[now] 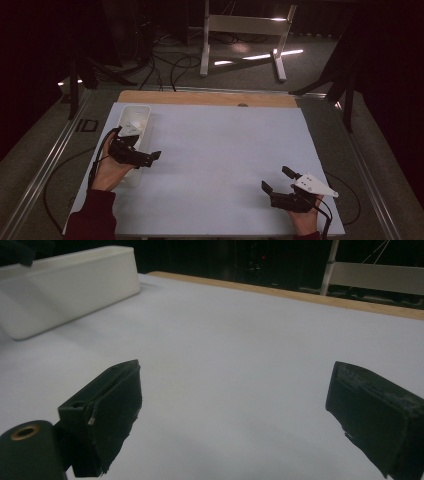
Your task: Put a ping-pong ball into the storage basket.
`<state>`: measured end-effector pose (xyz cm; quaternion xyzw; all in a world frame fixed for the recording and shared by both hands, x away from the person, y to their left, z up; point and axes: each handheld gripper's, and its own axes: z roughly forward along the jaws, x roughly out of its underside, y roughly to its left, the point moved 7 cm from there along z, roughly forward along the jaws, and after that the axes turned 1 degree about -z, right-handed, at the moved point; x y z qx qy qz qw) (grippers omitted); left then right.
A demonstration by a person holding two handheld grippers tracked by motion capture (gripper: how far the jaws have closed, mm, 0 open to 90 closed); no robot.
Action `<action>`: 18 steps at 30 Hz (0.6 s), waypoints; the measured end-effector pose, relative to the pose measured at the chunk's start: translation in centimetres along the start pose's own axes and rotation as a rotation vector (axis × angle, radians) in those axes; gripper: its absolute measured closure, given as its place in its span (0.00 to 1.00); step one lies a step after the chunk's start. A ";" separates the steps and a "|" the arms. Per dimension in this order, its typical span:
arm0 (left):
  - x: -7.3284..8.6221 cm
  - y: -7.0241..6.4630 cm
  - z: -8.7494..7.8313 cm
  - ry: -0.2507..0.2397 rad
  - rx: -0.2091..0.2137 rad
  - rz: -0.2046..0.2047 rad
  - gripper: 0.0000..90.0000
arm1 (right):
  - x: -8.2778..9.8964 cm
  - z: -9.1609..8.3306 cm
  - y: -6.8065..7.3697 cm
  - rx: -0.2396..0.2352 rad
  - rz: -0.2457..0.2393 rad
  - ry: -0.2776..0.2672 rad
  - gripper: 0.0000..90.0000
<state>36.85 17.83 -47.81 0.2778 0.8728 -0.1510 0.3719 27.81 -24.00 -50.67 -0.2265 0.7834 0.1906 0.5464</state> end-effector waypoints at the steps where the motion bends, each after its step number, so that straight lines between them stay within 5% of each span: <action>1: 0.1 0.0 0.0 -0.004 0.002 0.000 0.00 | 0.0 0.0 0.0 -0.002 0.010 -0.004 0.08; 8: 0.7 -0.4 0.0 -0.042 -0.016 -0.009 0.01 | -0.2 0.0 -0.4 0.002 0.015 -0.007 0.08; 18: 1.8 -1.8 -0.8 -0.103 0.013 -0.005 0.01 | -0.2 0.5 -0.8 0.006 0.010 0.001 0.08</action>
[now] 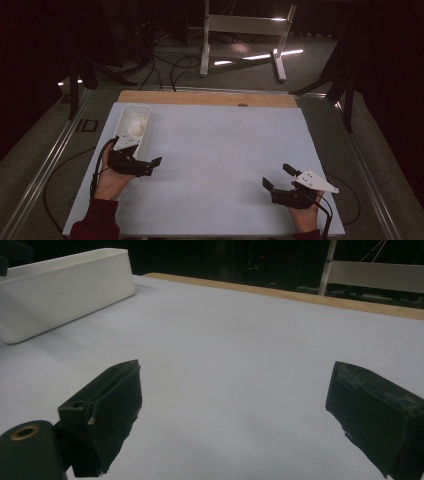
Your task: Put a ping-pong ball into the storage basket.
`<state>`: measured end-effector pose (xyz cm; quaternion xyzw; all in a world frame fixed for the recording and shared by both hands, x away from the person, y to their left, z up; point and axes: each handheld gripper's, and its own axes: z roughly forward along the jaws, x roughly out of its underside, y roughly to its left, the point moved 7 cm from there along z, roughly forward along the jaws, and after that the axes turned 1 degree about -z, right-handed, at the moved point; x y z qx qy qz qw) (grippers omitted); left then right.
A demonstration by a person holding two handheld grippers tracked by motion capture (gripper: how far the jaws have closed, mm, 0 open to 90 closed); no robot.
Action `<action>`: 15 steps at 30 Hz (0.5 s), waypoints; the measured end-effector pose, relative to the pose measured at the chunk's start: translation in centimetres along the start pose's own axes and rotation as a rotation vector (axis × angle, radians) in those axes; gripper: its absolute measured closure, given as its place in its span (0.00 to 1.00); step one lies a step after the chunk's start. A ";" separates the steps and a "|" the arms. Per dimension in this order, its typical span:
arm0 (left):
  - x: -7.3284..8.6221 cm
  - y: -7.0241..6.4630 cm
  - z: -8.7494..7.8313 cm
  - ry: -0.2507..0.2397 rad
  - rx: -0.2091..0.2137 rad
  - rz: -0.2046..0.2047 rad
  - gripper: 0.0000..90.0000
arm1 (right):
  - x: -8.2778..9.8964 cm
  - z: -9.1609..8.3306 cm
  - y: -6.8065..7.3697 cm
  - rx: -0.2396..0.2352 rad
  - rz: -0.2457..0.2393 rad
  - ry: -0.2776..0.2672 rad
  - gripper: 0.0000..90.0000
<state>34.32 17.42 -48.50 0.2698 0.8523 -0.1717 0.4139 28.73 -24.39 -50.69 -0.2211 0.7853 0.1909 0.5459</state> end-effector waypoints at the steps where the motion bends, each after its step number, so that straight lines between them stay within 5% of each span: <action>1: 0.2 -0.2 0.0 -0.007 -0.003 0.005 0.01 | 0.0 0.0 0.0 0.000 -0.001 0.002 0.08; 7: 1.3 -0.5 -0.1 -0.057 -0.035 0.019 0.01 | 0.0 0.2 -0.2 -0.003 -0.008 0.005 0.08; 15: 1.9 -0.7 -0.8 -0.170 -0.014 -0.002 0.01 | 0.0 0.4 -0.3 -0.006 -0.012 0.008 0.08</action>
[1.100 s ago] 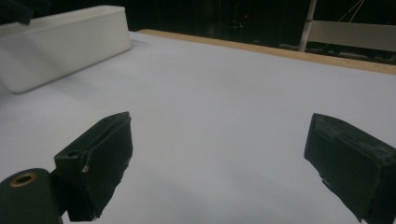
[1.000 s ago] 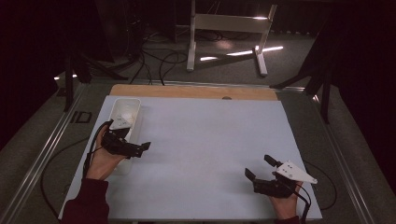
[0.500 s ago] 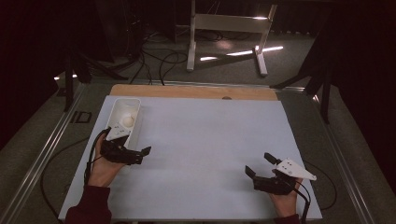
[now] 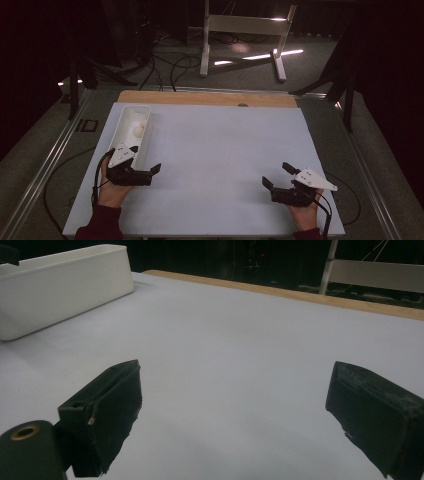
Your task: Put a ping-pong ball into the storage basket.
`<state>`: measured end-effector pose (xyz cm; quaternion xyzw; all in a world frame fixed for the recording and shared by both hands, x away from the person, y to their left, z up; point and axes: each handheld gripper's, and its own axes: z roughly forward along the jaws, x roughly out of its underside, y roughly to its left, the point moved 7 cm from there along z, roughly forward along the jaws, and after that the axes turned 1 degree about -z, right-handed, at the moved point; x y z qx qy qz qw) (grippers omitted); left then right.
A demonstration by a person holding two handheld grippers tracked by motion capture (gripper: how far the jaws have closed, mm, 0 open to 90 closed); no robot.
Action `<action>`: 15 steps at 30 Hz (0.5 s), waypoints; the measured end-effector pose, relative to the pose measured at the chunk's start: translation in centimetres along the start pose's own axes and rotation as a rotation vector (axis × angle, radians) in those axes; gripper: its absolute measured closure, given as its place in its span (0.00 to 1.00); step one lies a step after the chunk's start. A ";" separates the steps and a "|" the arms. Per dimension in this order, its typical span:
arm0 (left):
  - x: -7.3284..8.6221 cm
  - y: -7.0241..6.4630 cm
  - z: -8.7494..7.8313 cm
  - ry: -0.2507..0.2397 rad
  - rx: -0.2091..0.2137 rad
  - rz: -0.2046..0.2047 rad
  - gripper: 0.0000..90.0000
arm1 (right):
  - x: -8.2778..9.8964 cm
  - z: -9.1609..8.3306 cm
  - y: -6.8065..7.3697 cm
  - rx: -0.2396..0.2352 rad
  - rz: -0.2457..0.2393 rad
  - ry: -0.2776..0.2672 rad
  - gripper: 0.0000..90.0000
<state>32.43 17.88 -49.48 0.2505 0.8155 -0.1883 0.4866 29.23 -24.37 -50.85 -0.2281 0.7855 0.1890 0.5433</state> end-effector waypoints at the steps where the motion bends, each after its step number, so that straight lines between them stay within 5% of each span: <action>1: 0.1 0.0 -0.1 -0.010 -0.001 -0.002 0.01 | 0.0 0.1 0.0 -0.001 -0.005 0.003 0.08; 15: 0.7 -0.4 -0.8 -0.063 -0.022 0.026 0.01 | -0.1 0.0 0.4 -0.007 -0.007 -0.012 0.08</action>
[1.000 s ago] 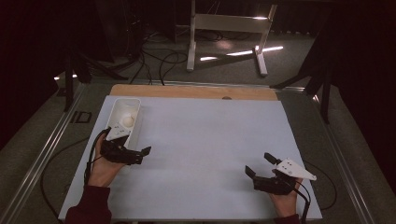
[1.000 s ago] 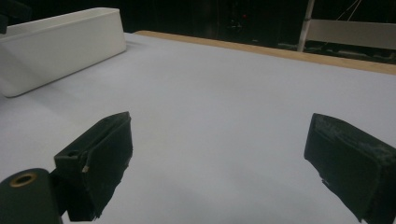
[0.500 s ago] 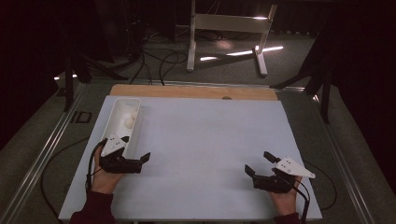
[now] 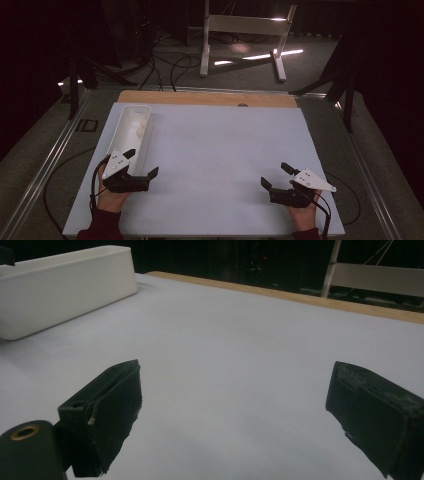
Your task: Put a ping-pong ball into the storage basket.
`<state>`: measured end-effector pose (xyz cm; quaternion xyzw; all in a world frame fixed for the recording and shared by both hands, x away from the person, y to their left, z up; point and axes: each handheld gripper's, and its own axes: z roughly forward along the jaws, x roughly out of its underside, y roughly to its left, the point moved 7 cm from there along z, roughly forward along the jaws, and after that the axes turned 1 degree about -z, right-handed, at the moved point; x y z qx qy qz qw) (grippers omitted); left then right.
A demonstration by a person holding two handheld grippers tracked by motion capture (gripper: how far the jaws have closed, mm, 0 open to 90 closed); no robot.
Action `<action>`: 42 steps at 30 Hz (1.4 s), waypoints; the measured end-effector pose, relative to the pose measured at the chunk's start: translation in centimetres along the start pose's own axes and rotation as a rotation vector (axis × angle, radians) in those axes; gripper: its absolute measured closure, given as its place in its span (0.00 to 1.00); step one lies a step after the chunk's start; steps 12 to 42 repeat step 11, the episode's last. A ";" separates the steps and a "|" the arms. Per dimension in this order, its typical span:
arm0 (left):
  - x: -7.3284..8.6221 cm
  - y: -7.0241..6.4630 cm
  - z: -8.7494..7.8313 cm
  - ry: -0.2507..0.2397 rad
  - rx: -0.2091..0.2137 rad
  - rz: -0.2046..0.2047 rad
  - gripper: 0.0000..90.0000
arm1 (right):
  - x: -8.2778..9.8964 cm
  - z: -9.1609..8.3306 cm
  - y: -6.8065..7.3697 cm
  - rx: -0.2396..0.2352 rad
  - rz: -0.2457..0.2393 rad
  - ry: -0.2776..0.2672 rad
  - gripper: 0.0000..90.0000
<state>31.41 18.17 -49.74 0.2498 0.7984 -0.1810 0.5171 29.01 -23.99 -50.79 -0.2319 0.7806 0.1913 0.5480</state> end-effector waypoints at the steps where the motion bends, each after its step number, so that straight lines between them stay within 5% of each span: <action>1: 0.0 -0.1 0.0 -0.003 0.001 0.005 0.00 | 0.0 0.0 0.1 -0.004 -0.005 -0.002 0.08; 42: 0.1 0.1 0.0 -0.018 -0.021 0.009 0.00 | -0.1 -0.3 0.3 -0.003 -0.021 -0.015 0.08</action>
